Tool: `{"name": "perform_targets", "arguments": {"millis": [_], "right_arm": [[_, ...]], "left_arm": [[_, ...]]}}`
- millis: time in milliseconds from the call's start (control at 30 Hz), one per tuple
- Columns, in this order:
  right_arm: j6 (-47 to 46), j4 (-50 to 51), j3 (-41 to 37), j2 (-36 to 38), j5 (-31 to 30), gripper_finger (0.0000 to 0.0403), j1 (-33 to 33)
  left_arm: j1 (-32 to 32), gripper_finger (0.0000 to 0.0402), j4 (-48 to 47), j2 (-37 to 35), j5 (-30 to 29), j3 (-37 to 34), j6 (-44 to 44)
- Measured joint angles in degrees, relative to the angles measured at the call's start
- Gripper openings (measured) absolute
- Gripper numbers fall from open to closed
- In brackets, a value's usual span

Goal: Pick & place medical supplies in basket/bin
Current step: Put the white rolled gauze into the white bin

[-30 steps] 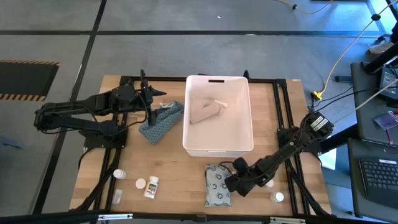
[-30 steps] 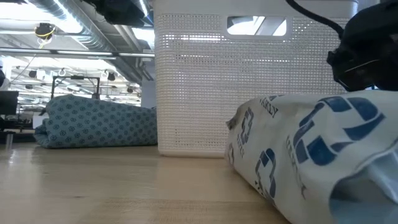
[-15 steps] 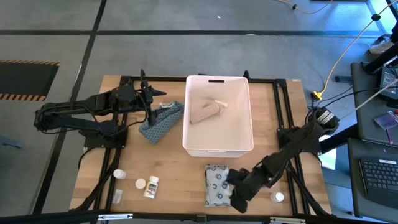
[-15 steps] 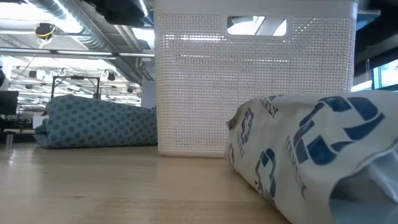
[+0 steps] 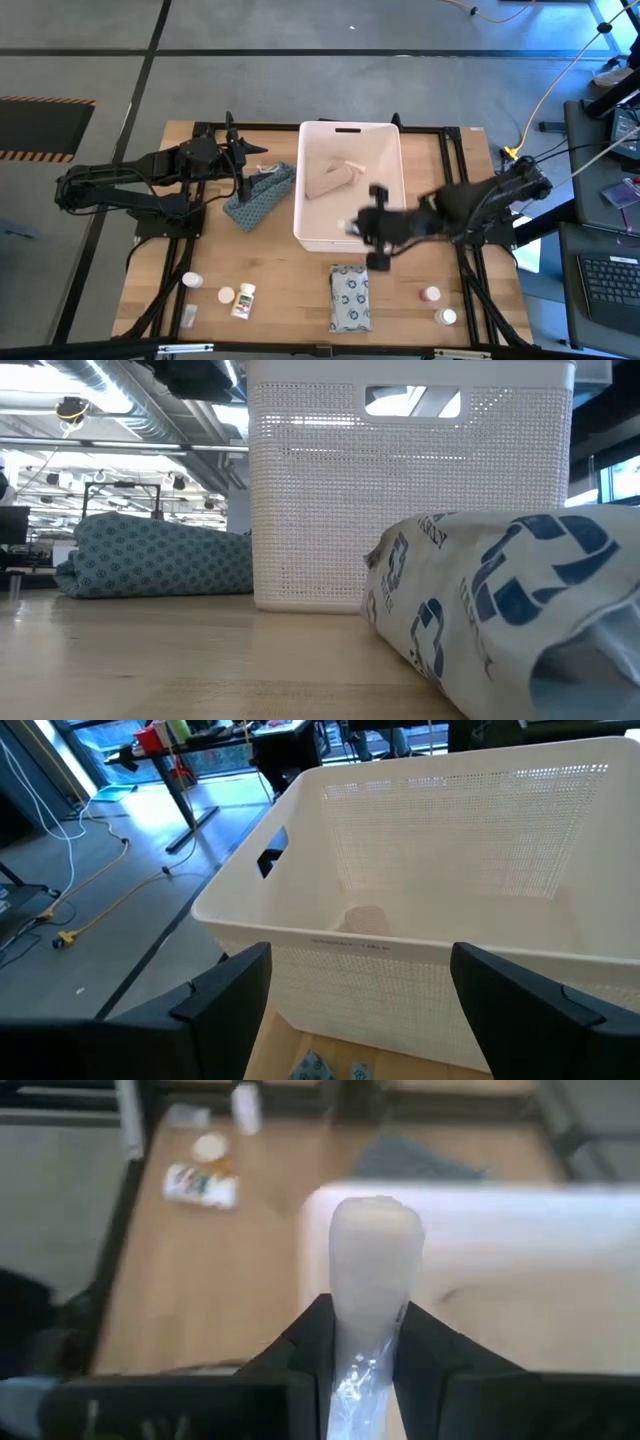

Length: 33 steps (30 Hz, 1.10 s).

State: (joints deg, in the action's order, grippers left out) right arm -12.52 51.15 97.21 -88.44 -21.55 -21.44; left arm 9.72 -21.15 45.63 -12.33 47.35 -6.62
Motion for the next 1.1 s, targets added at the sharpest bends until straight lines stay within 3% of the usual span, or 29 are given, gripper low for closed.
{"name": "perform_targets", "arguments": {"millis": [133, 333, 533, 767, 1100], "right_arm": [[8.4, 1.4, 1.7, 0.1, 1.5, 0.0075, 8.9], [16.2, 9.4, 1.7, -2.5, 10.8, 0.0075, 23.8], [26.1, 7.8, 1.7, -7.9, 17.7, 0.0075, 34.4], [29.3, 6.4, 1.7, -14.8, 20.0, 0.0075, 38.9], [32.5, 6.1, 1.6, -21.1, 19.6, 0.0079, 39.3]], "left_arm": [[0.0, 0.0301, 0.0, 0.0, 0.0, 0.0, 0.0], [0.0, 0.0301, 0.0, 0.0, 0.0, 0.0, -0.1], [0.0, 0.0301, 0.1, 0.0, -0.2, 0.0, -0.1], [0.0, 0.0301, 0.4, 0.0, -0.2, 0.0, -0.1], [0.0, 0.0301, 0.3, 0.0, 0.0, 0.0, -0.1]]}}
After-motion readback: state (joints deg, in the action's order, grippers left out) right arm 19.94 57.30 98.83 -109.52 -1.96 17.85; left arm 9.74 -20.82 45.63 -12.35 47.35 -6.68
